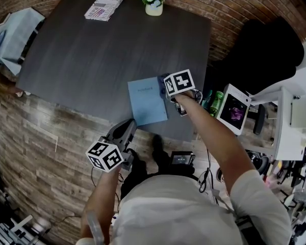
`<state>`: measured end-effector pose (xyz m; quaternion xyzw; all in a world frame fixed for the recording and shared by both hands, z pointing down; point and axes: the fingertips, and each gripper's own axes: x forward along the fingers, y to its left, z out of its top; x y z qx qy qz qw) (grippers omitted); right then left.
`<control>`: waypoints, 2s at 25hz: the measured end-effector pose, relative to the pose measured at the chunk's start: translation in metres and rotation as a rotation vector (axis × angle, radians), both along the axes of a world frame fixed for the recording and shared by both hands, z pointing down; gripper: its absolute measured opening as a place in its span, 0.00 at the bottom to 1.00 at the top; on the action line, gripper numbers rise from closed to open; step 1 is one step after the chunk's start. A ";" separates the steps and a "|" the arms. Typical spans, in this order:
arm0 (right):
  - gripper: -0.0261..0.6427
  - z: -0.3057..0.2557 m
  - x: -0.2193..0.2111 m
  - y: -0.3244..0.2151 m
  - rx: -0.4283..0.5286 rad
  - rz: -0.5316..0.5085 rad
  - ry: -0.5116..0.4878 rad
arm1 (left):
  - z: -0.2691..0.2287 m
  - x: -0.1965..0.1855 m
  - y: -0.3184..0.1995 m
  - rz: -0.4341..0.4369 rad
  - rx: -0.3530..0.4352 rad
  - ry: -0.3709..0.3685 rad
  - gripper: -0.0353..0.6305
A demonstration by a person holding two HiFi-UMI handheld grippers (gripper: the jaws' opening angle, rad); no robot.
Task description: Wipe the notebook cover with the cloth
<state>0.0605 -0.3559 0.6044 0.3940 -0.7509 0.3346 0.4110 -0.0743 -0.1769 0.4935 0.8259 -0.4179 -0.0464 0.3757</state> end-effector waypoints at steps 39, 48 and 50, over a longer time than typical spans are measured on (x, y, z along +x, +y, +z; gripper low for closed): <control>0.20 0.006 -0.145 0.103 -0.131 -0.136 -0.212 | 0.005 -0.054 0.043 -0.090 -0.024 0.015 0.07; 0.20 0.015 -0.132 0.098 -0.125 -0.150 -0.161 | 0.003 -0.050 0.041 -0.073 -0.021 0.014 0.07; 0.20 0.015 -0.127 0.097 -0.120 -0.151 -0.153 | 0.003 -0.047 0.041 -0.067 -0.019 0.015 0.07</control>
